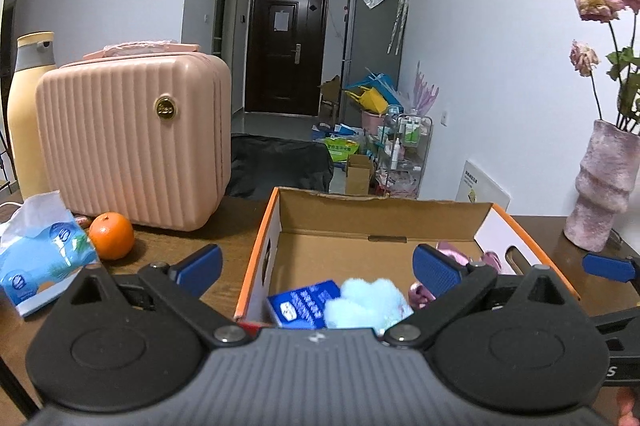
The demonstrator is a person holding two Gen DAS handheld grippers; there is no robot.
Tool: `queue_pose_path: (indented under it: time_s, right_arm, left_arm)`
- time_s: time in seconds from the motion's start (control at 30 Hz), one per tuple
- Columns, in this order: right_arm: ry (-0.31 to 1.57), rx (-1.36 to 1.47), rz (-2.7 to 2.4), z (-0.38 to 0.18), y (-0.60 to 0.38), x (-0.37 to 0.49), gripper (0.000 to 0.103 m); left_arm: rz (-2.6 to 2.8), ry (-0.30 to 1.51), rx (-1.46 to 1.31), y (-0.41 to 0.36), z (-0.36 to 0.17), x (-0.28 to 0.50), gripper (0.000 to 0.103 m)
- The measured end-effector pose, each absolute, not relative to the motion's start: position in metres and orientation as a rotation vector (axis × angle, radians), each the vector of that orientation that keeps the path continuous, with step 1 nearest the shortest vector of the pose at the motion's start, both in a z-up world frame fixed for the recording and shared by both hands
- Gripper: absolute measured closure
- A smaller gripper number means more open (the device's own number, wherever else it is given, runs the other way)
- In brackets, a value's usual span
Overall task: Organize soft objects
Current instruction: 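Move both tools back toward the sponge and lavender sachet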
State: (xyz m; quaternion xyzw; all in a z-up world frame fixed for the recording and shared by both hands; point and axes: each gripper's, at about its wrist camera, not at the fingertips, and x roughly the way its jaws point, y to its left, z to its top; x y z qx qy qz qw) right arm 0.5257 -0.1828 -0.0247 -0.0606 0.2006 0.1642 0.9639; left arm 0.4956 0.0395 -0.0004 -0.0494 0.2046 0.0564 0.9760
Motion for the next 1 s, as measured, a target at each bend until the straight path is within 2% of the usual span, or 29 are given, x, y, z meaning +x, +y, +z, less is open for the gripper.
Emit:
queue_pose_path:
  time_s: [1.0]
  right_arm:
    - [0.381,-0.13,0.381,-0.041,-0.202,0.403,0.0]
  left_arm:
    - [0.081,0.446,-0.058,0.049,-0.019,0.384,0.0]
